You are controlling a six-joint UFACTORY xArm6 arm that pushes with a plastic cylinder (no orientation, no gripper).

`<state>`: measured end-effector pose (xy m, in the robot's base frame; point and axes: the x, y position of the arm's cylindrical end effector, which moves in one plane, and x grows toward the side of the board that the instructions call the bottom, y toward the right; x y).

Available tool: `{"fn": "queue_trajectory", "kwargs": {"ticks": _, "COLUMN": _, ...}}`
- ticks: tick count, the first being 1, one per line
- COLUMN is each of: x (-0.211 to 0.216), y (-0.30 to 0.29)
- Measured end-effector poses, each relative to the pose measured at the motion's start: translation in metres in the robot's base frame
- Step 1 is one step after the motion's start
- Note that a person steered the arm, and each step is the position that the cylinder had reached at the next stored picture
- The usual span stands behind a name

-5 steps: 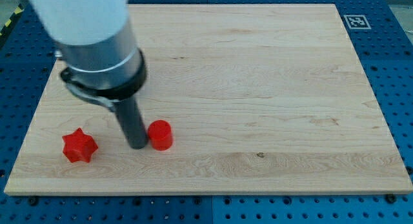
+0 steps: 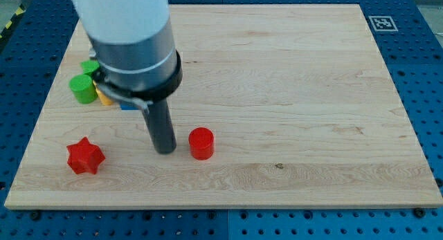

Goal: Slide the red circle to the bottom right

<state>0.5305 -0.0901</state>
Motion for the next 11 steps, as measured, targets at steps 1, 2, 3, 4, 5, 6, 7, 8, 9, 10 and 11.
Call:
{"fn": "queue_trajectory", "kwargs": {"ticks": 1, "x": 0.006, "y": 0.030}}
{"fn": "queue_trajectory", "kwargs": {"ticks": 2, "x": 0.024, "y": 0.047}}
{"fn": "queue_trajectory", "kwargs": {"ticks": 3, "x": 0.024, "y": 0.048}}
{"fn": "queue_trajectory", "kwargs": {"ticks": 4, "x": 0.024, "y": 0.051}}
{"fn": "queue_trajectory", "kwargs": {"ticks": 5, "x": 0.026, "y": 0.070}}
{"fn": "queue_trajectory", "kwargs": {"ticks": 6, "x": 0.026, "y": 0.070}}
{"fn": "queue_trajectory", "kwargs": {"ticks": 7, "x": 0.027, "y": 0.070}}
{"fn": "queue_trajectory", "kwargs": {"ticks": 8, "x": 0.028, "y": 0.070}}
{"fn": "queue_trajectory", "kwargs": {"ticks": 9, "x": 0.027, "y": 0.082}}
{"fn": "queue_trajectory", "kwargs": {"ticks": 10, "x": 0.006, "y": 0.089}}
{"fn": "queue_trajectory", "kwargs": {"ticks": 11, "x": 0.012, "y": 0.094}}
